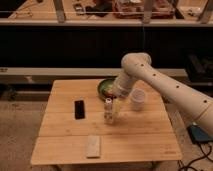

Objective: Place the bottle in the ceramic bowl

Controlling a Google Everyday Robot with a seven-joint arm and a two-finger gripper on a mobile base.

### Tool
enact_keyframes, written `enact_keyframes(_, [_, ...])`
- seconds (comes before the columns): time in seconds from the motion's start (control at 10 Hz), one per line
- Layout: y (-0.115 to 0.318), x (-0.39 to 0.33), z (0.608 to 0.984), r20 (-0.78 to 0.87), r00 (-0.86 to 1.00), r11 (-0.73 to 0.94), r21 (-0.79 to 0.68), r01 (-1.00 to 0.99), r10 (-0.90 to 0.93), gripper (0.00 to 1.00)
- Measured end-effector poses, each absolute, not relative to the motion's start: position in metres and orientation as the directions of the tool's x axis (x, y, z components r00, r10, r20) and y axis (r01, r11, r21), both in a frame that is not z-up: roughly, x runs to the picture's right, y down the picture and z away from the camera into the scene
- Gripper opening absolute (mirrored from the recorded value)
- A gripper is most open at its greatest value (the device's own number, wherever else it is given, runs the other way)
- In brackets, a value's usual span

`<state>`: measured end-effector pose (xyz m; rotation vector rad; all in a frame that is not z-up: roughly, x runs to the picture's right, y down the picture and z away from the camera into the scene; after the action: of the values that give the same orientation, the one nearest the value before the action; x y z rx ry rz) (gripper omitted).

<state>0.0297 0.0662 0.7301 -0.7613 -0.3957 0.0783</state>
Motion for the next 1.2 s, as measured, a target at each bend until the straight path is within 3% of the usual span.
enact_keyframes(0.2, [0.070, 0.016, 0.736, 0.334, 0.920, 0.711, -0.697, 0.095, 0.205, 0.68])
enact_keyframes(0.8, [0.065, 0.033, 0.760, 0.294, 0.928, 0.714, -0.698, 0.044, 0.230, 0.08])
enact_keyframes(0.9, [0.061, 0.032, 0.756, 0.303, 0.921, 0.714, -0.699, 0.039, 0.246, 0.02])
enact_keyframes(1.2, [0.020, 0.033, 0.732, 0.349, 0.888, 0.754, -0.657, 0.004, 0.299, 0.00])
